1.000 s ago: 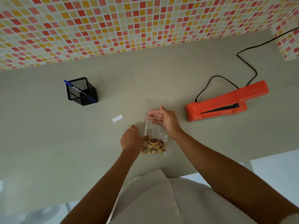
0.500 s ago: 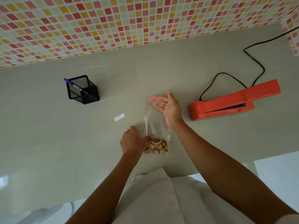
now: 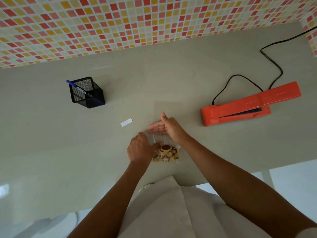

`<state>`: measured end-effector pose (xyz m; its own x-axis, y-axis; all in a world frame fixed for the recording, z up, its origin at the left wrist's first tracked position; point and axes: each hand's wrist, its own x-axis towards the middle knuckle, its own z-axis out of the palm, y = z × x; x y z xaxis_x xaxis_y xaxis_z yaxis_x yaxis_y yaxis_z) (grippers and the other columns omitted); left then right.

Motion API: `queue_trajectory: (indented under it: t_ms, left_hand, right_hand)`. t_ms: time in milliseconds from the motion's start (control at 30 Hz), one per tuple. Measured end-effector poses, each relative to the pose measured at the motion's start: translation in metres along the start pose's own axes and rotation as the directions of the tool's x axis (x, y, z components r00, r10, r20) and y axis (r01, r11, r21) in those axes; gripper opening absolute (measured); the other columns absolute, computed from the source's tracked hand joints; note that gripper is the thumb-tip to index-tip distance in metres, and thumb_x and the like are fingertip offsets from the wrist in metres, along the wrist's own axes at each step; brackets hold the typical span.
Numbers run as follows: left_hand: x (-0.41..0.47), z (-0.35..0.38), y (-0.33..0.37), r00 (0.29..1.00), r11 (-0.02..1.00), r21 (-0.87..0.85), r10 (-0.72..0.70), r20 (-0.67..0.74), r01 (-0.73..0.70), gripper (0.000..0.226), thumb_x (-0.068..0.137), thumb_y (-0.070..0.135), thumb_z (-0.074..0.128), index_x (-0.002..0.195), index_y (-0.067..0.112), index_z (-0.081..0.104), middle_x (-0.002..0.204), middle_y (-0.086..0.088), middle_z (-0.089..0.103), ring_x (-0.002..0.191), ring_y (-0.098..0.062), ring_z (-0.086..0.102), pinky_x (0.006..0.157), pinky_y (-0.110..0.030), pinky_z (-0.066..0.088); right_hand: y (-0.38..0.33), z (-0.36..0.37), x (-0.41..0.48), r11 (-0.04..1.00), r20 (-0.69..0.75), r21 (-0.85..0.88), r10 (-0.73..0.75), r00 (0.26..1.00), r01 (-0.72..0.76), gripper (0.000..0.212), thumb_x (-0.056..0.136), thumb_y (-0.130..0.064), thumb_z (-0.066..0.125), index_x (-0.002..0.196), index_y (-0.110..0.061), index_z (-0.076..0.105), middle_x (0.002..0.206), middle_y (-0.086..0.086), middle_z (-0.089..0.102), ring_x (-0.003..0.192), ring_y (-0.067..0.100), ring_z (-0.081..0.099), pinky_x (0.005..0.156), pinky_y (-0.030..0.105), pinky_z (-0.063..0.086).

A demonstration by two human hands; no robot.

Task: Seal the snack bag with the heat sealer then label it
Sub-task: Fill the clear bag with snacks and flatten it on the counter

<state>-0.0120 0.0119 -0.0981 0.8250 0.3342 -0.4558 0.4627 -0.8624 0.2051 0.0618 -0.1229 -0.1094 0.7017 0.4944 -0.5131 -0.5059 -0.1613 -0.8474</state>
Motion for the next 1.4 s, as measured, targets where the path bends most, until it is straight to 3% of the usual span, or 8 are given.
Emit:
queue_trajectory:
  t_ms: [300,467,633,800,967,1133,1267,1400]
  left_hand:
    - [0.000,-0.002,0.001,1.000,1.000,-0.012,0.003,0.015,-0.003,0.078,0.065,0.080,0.064,0.101,0.011,0.052,0.100,-0.007,0.068,0.096,-0.028,0.065,0.072,-0.037,0.051]
    - [0.000,-0.003,0.001,1.000,1.000,-0.013,-0.004,0.009,0.004,0.078,0.064,0.079,0.066,0.101,0.012,0.054,0.098,-0.006,0.068,0.094,-0.027,0.066,0.072,-0.038,0.053]
    - [0.001,-0.001,0.000,1.000,1.000,-0.023,-0.009,0.014,0.010,0.079,0.063,0.081,0.065,0.101,0.012,0.052,0.098,-0.006,0.068,0.094,-0.027,0.065,0.072,-0.038,0.053]
    - [0.002,0.000,0.000,1.000,1.000,-0.023,-0.007,0.018,0.007,0.076,0.065,0.078,0.066,0.102,0.013,0.053,0.099,-0.005,0.067,0.095,-0.026,0.064,0.074,-0.038,0.053]
    - [0.002,0.002,-0.001,1.000,0.999,-0.032,-0.010,0.020,0.011,0.075,0.066,0.078,0.066,0.103,0.013,0.053,0.102,-0.006,0.067,0.098,-0.027,0.064,0.074,-0.036,0.052]
    - [0.003,0.000,0.001,1.000,1.000,-0.007,0.013,0.023,-0.013,0.071,0.068,0.076,0.066,0.101,0.014,0.052,0.101,-0.004,0.067,0.099,-0.026,0.064,0.074,-0.036,0.049]
    - [0.002,0.000,0.002,0.999,1.000,0.005,0.021,0.030,-0.021,0.072,0.070,0.076,0.064,0.104,0.014,0.052,0.103,-0.004,0.066,0.100,-0.025,0.063,0.074,-0.035,0.049]
    - [0.003,0.000,0.002,0.999,1.000,-0.004,0.019,0.036,-0.019,0.070,0.071,0.074,0.065,0.105,0.014,0.052,0.105,-0.004,0.065,0.102,-0.025,0.062,0.075,-0.035,0.048]
  right_hand:
    - [-0.033,-0.026,0.057,0.988,-0.233,0.146,-0.010,0.972,0.045,0.077,0.107,-0.048,0.020,0.116,0.014,0.064,0.115,0.027,0.069,0.104,0.025,0.073,0.090,0.031,0.058]
    - [-0.049,-0.031,0.070,0.975,-0.308,0.195,-0.044,0.950,0.108,0.073,0.107,-0.047,0.020,0.118,0.011,0.064,0.125,0.027,0.065,0.113,0.021,0.066,0.104,0.029,0.049]
    - [-0.039,-0.015,0.030,0.943,-0.278,0.280,-0.097,0.956,0.177,0.075,0.101,-0.056,0.018,0.107,-0.004,0.071,0.125,0.026,0.066,0.122,0.030,0.063,0.109,0.041,0.046]
    - [0.000,0.000,-0.022,0.941,-0.233,0.291,-0.103,0.967,0.171,0.085,0.093,-0.067,0.021,0.109,-0.001,0.072,0.117,0.021,0.071,0.116,0.032,0.067,0.104,0.047,0.049]
    - [0.030,0.005,-0.033,0.961,-0.218,0.266,-0.021,0.976,0.080,0.080,0.098,-0.059,0.016,0.108,-0.007,0.075,0.115,0.016,0.073,0.115,0.029,0.068,0.107,0.049,0.047]
    - [0.026,-0.003,-0.023,0.973,-0.140,0.226,-0.022,0.990,0.053,0.092,0.093,-0.073,0.025,0.119,0.004,0.068,0.116,0.020,0.072,0.116,0.029,0.067,0.106,0.049,0.048]
    - [0.016,-0.007,-0.015,0.975,-0.122,0.215,-0.025,0.992,0.051,0.098,0.086,-0.080,0.033,0.121,0.005,0.066,0.114,0.021,0.072,0.112,0.029,0.069,0.097,0.038,0.055]
    - [0.011,-0.008,-0.005,0.973,-0.156,0.216,-0.046,0.987,0.080,0.109,0.076,-0.089,0.040,0.122,0.007,0.065,0.115,0.021,0.072,0.113,0.029,0.069,0.100,0.042,0.053]
